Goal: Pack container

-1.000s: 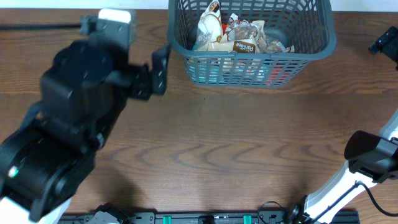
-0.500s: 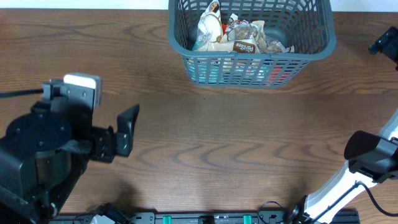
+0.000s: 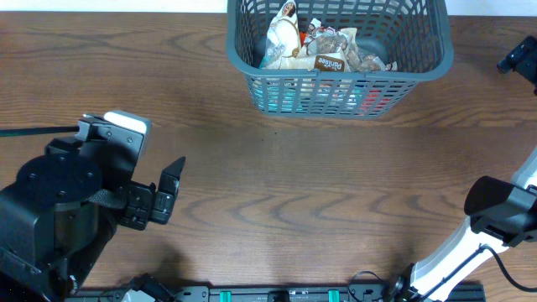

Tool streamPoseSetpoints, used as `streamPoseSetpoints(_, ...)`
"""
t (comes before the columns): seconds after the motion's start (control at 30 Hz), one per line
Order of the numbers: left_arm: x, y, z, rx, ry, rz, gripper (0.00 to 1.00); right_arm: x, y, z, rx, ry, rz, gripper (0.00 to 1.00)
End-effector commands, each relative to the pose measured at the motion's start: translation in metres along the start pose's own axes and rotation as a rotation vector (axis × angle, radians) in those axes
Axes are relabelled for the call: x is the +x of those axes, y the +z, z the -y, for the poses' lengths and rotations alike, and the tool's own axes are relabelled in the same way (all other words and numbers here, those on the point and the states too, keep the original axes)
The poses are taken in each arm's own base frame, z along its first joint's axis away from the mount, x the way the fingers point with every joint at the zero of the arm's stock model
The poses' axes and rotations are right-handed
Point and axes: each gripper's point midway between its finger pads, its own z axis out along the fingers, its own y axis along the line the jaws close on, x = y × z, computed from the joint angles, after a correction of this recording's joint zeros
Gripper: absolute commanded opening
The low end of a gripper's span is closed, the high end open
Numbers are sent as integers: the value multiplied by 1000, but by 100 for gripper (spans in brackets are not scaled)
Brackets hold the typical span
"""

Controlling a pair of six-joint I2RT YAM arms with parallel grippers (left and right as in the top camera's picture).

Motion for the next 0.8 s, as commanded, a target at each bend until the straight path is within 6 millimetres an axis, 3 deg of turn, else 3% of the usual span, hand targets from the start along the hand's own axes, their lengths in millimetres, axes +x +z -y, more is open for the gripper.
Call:
streamPoseSetpoints(0.0, 2, 0, -8, -31, 23, 7, 99, -1, 0, 5, 19, -8, 3, 99)
streamPoseSetpoints(0.2, 11, -4, -18, -27, -15, 92, 99, -1, 0, 5, 19, -8, 3, 99)
streamPoseSetpoints(0.33, 27, 5, -19, -38, -22, 177, 99, -1, 0, 5, 19, -8, 3, 99)
streamPoseSetpoints(0.57, 85, 45, -14, -62, -71, 229, 99, -1, 0, 5, 19, -8, 3, 99)
streamPoseSetpoints(0.77, 122, 81, -12, -95, -80, 275, 99, -1, 0, 5, 19, -8, 3, 99)
